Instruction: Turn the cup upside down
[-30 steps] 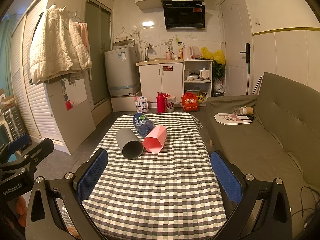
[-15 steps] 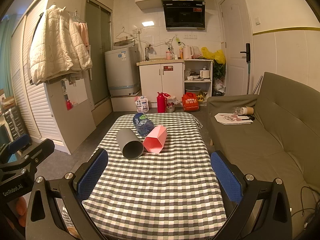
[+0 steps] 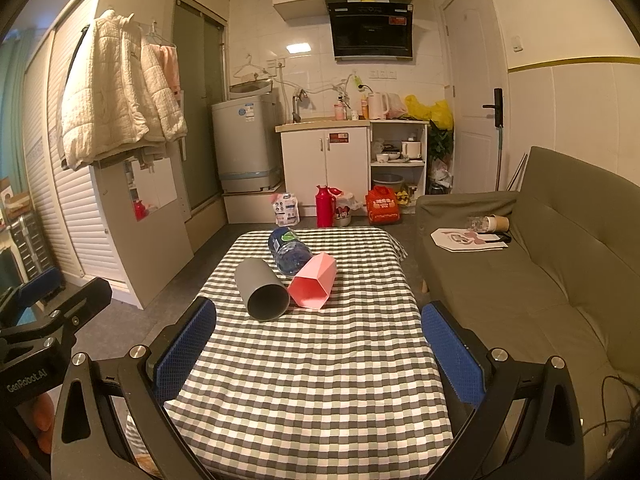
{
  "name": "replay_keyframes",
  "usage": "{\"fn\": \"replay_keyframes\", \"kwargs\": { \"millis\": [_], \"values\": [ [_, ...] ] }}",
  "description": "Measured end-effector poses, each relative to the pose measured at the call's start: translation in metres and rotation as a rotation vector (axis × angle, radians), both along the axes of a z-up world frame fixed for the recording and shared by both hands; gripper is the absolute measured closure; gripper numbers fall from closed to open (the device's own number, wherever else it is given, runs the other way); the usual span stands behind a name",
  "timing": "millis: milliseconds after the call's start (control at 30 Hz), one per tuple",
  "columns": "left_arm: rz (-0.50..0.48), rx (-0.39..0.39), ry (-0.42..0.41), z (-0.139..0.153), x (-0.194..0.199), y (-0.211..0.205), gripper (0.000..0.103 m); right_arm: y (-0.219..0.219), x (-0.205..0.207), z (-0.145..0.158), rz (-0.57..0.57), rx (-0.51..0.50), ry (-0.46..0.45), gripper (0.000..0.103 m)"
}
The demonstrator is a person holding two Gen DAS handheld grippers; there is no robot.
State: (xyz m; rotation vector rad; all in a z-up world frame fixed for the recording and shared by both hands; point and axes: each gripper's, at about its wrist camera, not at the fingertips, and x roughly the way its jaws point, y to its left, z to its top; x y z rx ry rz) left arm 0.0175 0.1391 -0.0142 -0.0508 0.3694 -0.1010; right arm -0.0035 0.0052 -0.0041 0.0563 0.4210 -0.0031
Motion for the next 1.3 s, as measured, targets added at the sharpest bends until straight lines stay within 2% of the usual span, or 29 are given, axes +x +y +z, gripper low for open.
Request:
{"fn": "replay_keyframes", "kwargs": {
  "millis": [200,467,600,767,900,1067,1167,1300],
  "values": [
    [-0.003,-0.003,0.011,-0.001,0.004,-0.003,0.000,0.009,0.005,0.005,0.006,0.003,0.007,0.000],
    [0.004,-0.007,0.057,-0.009,0.017,0.001,0.000,0.008,0.016,-0.004,0.024,0.009,0.035,0.000],
    [0.047,0.026,0.096,-0.013,0.038,0.004,0.000,0.003,0.032,-0.011,0.046,0.002,0.065,0.000],
    [0.074,0.022,0.147,-0.017,0.078,0.014,0.000,-0.001,0.067,-0.012,0.091,-0.016,0.098,0.000],
    [0.088,0.009,0.206,-0.024,0.121,0.024,0.000,-0.002,0.113,-0.009,0.139,-0.011,0.137,0.000],
    [0.138,0.021,0.249,-0.032,0.178,0.040,0.000,0.006,0.193,-0.003,0.196,-0.041,0.181,0.000],
    [0.158,0.038,0.276,-0.042,0.212,0.050,0.000,0.020,0.253,-0.009,0.254,-0.063,0.245,0.000],
    [0.175,0.044,0.310,-0.059,0.257,0.061,0.000,0.038,0.331,-0.033,0.309,-0.085,0.330,0.000]
  ]
}}
